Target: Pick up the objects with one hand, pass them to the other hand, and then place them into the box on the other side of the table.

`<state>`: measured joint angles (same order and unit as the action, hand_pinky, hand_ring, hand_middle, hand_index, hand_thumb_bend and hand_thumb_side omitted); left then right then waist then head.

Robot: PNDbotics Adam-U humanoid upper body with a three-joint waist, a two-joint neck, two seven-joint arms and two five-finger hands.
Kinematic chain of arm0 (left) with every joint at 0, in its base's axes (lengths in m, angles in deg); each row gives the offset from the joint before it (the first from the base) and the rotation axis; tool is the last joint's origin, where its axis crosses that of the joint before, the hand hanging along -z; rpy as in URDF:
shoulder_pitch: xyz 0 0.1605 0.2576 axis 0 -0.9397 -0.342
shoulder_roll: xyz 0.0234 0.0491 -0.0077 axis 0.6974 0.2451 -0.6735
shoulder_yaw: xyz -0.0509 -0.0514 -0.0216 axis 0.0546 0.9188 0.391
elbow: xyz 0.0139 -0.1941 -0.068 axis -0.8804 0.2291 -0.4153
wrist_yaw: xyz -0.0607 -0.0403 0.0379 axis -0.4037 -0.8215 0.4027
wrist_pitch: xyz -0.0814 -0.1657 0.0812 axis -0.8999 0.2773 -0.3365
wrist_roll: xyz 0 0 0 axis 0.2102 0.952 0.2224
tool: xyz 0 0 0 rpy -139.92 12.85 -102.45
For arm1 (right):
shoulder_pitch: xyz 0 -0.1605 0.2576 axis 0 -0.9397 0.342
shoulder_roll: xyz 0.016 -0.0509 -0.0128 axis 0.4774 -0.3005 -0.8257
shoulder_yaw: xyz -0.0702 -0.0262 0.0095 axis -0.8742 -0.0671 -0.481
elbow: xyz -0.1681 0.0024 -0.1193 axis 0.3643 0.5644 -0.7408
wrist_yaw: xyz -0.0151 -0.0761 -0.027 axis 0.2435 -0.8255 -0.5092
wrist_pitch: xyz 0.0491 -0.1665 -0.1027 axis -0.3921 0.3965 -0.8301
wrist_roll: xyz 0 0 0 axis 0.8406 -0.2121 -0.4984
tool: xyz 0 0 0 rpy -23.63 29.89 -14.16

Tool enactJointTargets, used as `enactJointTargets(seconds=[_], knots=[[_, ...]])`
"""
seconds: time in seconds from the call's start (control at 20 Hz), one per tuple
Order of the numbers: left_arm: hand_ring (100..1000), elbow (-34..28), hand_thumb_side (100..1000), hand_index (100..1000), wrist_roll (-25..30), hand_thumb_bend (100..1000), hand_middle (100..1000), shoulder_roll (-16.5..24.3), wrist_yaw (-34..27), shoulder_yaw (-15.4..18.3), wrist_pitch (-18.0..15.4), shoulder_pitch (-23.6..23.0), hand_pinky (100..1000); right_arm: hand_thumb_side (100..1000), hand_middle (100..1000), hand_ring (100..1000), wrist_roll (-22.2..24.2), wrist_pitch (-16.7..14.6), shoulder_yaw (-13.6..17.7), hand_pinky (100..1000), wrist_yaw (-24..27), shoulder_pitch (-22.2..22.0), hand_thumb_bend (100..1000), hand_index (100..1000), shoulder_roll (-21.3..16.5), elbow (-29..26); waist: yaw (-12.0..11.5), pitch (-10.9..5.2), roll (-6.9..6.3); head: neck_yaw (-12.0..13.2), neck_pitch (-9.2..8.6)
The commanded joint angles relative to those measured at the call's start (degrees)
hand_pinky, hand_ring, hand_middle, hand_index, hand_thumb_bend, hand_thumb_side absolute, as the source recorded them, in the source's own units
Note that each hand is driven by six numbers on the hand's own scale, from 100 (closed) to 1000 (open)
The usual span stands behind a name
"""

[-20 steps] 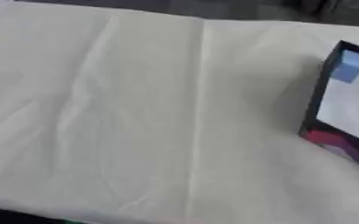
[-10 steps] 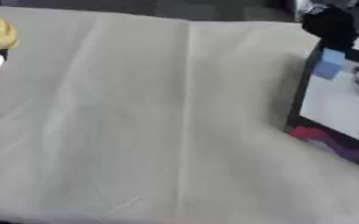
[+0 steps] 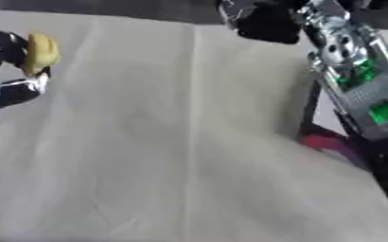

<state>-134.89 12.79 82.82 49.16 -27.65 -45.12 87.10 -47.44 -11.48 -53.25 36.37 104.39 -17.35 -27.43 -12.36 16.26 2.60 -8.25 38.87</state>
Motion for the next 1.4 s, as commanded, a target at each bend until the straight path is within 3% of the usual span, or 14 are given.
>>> enactJointTargets(seconds=[0.05,0.35,0.6,1.4], knots=[[428,-0.64,100,477,-2.61,100,370,-1.82,2.0,-0.42,-0.14,1.29,569,267,805,786,2.61,0.13,-1.87,845,-2.2,1.86,240,916,1.99,0.71,0.16,-1.6,-0.11,-1.16,-0.01],[425,-0.39,100,475,-5.72,100,368,-4.65,2.47,-1.91,-0.29,1.17,561,271,815,798,7.21,1.23,-5.72,847,-7.28,4.08,275,924,6.37,3.58,0.63,-1.77,-0.06,-3.82,0.74],[425,-1.73,100,474,-7.65,100,367,-5.96,3.59,-2.99,-1.24,0.87,558,268,819,803,8.39,2.1,-7.5,848,-12.01,5.36,312,932,10.21,7.25,0.74,-1.78,-0.08,-5.93,1.0],[428,-1.9,100,476,-9.11,100,369,-9.08,6.89,-6.09,-4.78,0.66,563,325,822,807,8.97,3.38,-11.86,846,-17.83,10.77,317,936,18.72,20.27,0.35,-1.93,0.11,-5.56,1.38]])
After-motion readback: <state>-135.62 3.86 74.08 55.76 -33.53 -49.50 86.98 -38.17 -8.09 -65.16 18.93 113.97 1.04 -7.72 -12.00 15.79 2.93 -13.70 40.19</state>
